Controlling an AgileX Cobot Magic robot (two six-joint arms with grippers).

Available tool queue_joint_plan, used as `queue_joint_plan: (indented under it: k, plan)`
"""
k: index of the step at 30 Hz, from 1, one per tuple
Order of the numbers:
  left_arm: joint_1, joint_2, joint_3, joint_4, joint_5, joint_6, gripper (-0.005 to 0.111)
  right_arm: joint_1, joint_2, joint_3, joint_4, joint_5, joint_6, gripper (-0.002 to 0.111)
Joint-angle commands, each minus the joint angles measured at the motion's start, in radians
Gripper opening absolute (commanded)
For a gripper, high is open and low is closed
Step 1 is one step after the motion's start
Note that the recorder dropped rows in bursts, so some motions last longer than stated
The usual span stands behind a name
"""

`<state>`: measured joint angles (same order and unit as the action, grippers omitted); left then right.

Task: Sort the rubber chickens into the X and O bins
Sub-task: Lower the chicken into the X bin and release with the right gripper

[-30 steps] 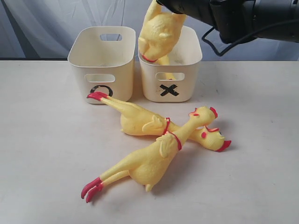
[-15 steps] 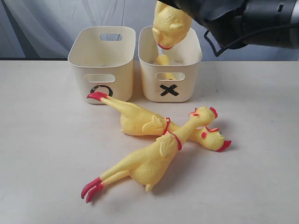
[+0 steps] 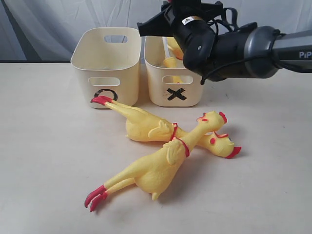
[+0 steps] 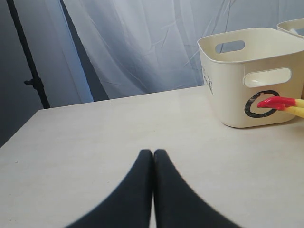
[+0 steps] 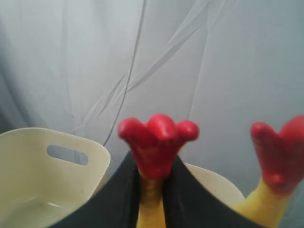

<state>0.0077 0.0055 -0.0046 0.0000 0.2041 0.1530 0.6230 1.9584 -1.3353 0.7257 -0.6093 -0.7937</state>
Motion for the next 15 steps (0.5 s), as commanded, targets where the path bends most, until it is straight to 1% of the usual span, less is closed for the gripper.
queue_joint_plan:
  k: [1,7,8,10,12,15]
  plan:
    - [-0.001,-0.006,0.005,-0.006,-0.013,-0.007,0.0,-0.007,0.037,-0.009,-0.02,-0.052,-0.005,-0.001]
    - [-0.001,-0.006,0.005,-0.006,-0.013,-0.007,0.0,-0.007,0.06,-0.009,-0.018,-0.052,-0.005,-0.001]
    - [-0.001,-0.006,0.005,-0.006,-0.013,-0.007,0.0,-0.007,0.06,-0.009,-0.018,-0.052,-0.005,0.001]
    - [-0.001,-0.006,0.005,-0.006,-0.013,-0.007,0.0,-0.007,0.06,-0.009,-0.018,-0.052,-0.005,0.01]
    - [-0.001,-0.006,0.005,-0.006,-0.013,-0.007,0.0,-0.007,0.06,-0.009,-0.018,-0.052,-0.005,0.022]
    - [-0.001,-0.006,0.005,-0.006,-0.013,-0.007,0.0,-0.007,0.06,-0.009,-0.018,-0.052,-0.005,0.047]
